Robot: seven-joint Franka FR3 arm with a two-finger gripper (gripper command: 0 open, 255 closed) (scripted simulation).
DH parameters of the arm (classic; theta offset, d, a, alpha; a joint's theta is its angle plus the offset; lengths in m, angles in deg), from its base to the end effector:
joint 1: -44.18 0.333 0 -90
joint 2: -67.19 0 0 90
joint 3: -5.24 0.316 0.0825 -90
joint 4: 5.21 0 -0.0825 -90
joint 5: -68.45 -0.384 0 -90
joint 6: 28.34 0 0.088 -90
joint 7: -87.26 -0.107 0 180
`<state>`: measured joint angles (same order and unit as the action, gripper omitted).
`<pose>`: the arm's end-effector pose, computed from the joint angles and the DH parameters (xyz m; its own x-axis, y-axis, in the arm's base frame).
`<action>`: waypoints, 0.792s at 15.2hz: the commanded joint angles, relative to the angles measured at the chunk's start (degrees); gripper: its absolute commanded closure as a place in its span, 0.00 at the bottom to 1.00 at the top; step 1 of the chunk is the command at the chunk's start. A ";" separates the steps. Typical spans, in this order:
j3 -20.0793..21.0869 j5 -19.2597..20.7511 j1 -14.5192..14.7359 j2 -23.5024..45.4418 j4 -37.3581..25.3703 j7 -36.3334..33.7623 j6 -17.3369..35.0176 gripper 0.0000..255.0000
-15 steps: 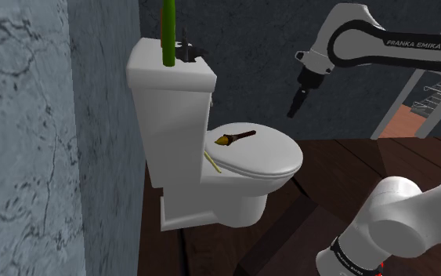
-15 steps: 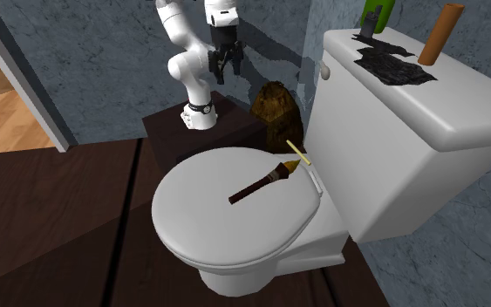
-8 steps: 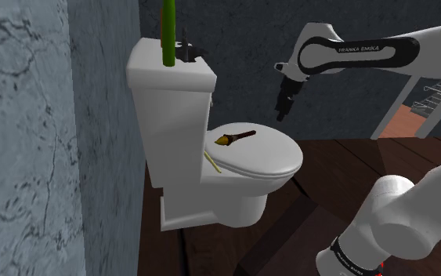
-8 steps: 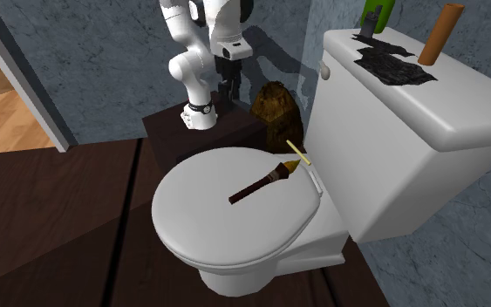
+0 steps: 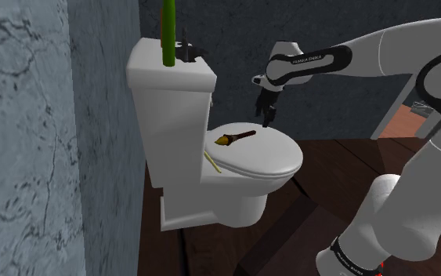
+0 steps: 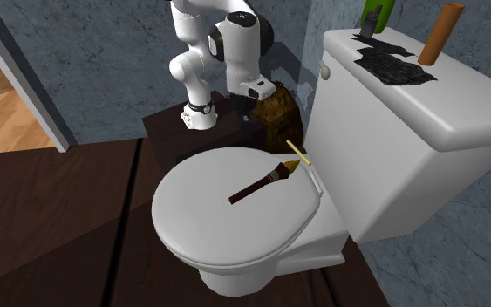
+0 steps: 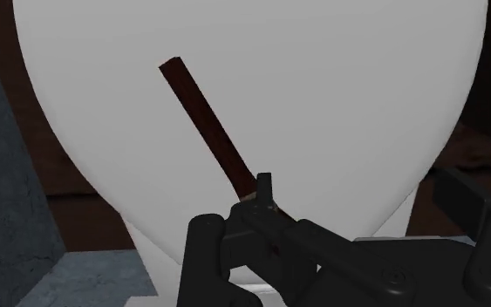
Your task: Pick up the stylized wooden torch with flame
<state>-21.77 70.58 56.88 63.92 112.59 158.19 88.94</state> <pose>0.5237 -0.1388 0.4627 0.5362 0.8440 0.0063 0.8432 -0.5360 0.0422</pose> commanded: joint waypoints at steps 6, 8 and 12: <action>1.18 -6.38 -0.92 17.37 -10.92 20.35 2.29 0.00; 2.41 -7.36 -1.63 21.80 -14.17 25.06 2.60 0.00; 3.85 -8.15 -2.43 26.15 -16.37 28.90 4.08 0.00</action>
<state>-18.11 62.59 54.61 89.46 96.21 186.45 92.45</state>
